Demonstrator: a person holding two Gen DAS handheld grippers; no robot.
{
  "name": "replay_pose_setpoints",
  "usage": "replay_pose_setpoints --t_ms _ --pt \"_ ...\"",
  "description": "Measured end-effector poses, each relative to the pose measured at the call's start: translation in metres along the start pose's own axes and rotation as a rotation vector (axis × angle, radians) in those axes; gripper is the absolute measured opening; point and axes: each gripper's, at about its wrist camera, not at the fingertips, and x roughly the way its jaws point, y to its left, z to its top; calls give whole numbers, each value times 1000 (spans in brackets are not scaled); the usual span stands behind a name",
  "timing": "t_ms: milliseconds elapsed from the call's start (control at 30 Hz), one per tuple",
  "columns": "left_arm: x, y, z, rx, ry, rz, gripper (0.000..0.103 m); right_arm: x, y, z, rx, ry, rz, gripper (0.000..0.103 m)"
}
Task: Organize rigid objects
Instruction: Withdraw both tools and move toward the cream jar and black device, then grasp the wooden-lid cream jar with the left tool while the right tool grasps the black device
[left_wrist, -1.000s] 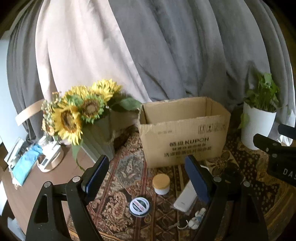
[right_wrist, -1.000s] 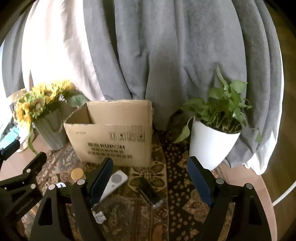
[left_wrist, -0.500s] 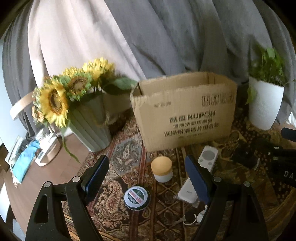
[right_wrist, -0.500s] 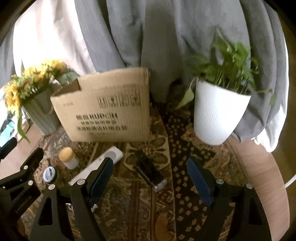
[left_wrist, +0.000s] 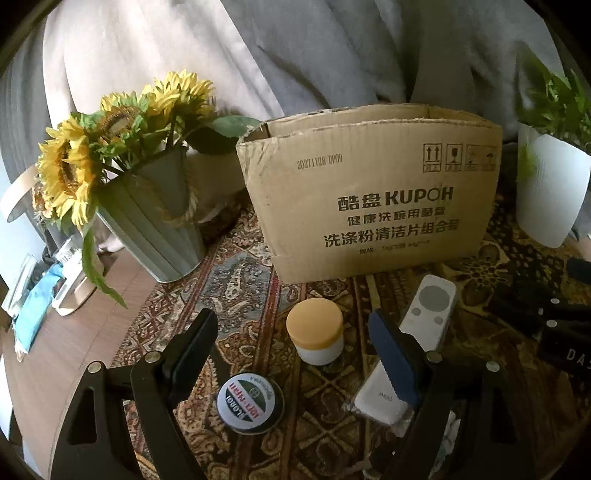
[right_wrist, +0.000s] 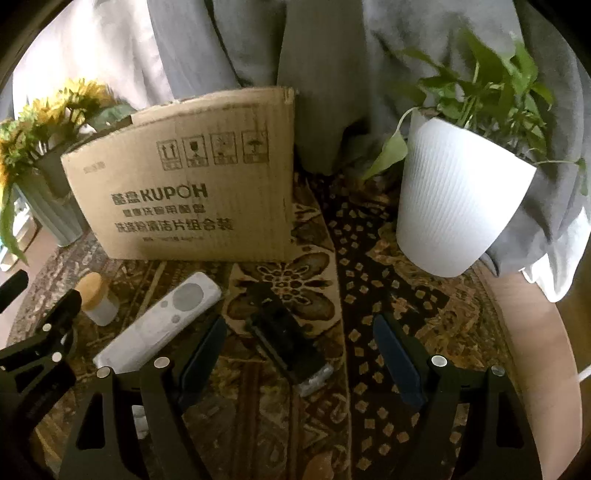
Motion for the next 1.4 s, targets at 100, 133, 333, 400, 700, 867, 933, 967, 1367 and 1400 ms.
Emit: replay_pose_setpoints --t_ms 100,133,333,400,700,867,933,967,1367,1400 --pt "7 -2 1 -1 1 -6 84 8 0 1 -6 10 1 83" --pt "10 -3 0 -1 5 -7 84 11 1 2 -11 16 1 83" --pt "22 -4 0 -7 25 -24 83 24 2 1 -35 45 -5 83" --pt "25 -4 0 -9 21 -32 81 28 3 1 -41 53 1 83" --pt "41 -6 0 -31 52 -53 72 40 6 0 -73 65 17 80" --pt "49 -11 2 -33 70 -64 65 51 6 0 -77 77 28 70" --pt "53 -13 3 -37 81 -73 59 54 6 -1 -79 87 36 65" --pt "55 -14 4 -38 88 -79 58 56 6 -2 -79 90 36 64" --pt "65 -16 6 -36 116 -98 41 56 15 -6 -119 85 54 31" --pt "64 -16 6 -35 115 -103 42 55 15 -6 -120 85 54 31"
